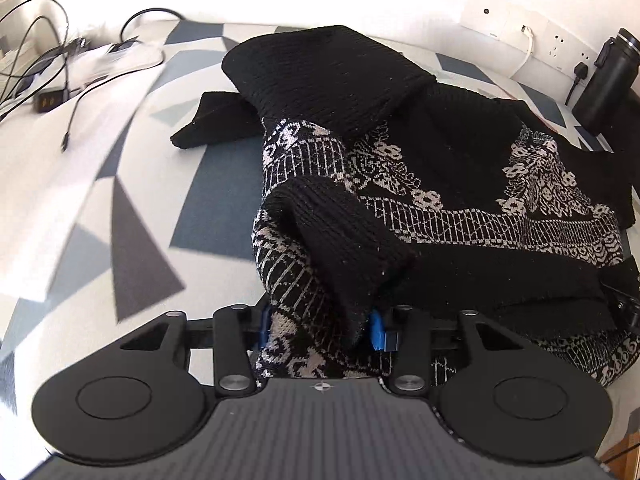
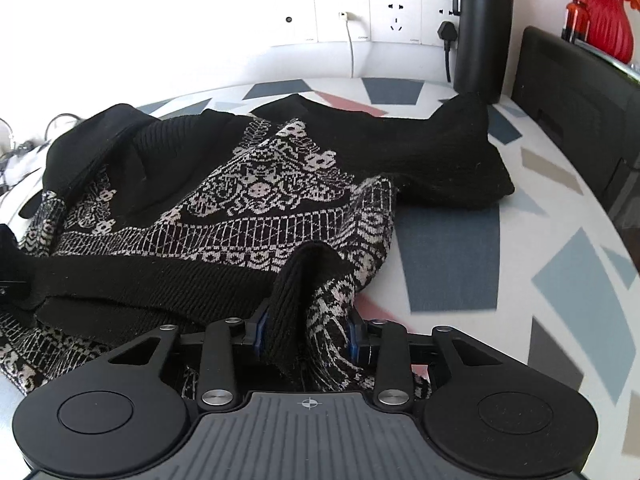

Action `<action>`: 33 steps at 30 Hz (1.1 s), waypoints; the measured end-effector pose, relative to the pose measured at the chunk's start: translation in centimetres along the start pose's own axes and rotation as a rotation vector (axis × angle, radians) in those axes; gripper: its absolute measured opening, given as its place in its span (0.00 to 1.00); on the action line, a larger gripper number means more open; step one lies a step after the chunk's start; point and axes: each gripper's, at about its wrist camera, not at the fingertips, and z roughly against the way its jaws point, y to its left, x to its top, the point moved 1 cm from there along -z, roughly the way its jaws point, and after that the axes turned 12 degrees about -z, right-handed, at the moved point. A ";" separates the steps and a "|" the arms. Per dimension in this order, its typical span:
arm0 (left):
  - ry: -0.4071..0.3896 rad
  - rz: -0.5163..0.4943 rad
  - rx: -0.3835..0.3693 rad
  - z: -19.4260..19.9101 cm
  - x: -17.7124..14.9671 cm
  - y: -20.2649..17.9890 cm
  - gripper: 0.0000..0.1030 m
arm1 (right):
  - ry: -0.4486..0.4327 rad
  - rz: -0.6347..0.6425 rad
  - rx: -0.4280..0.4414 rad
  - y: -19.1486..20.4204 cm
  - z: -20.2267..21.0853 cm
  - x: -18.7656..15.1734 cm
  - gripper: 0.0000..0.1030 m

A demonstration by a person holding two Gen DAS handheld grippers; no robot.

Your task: Fold clothes

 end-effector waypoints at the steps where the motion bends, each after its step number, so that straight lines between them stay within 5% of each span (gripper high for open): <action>1: 0.004 0.003 0.003 0.2 -0.2 0.0 0.44 | 0.003 0.000 0.007 -0.1 0.2 -0.2 0.31; 15: 0.038 0.075 0.001 0.8 -1.4 0.5 0.51 | 0.038 0.013 0.052 -0.8 1.4 -0.8 0.32; 19: 0.053 0.109 0.031 0.4 -1.3 1.2 0.73 | 0.045 0.004 0.050 -0.9 1.2 -0.5 0.35; 21: 0.058 0.126 0.045 0.2 -1.2 1.5 0.84 | 0.062 -0.032 0.043 -1.3 1.1 -0.1 0.47; 25: 0.033 0.157 0.029 1.0 -0.6 1.9 0.84 | 0.087 -0.119 0.026 -2.1 1.4 1.2 0.63; 29: -0.067 0.090 0.049 3.8 1.7 1.8 0.84 | 0.017 -0.212 0.083 -2.4 4.0 3.8 0.85; 33: -0.179 0.002 0.068 6.6 4.8 1.9 0.87 | -0.086 -0.220 0.130 -0.6 6.9 7.5 0.94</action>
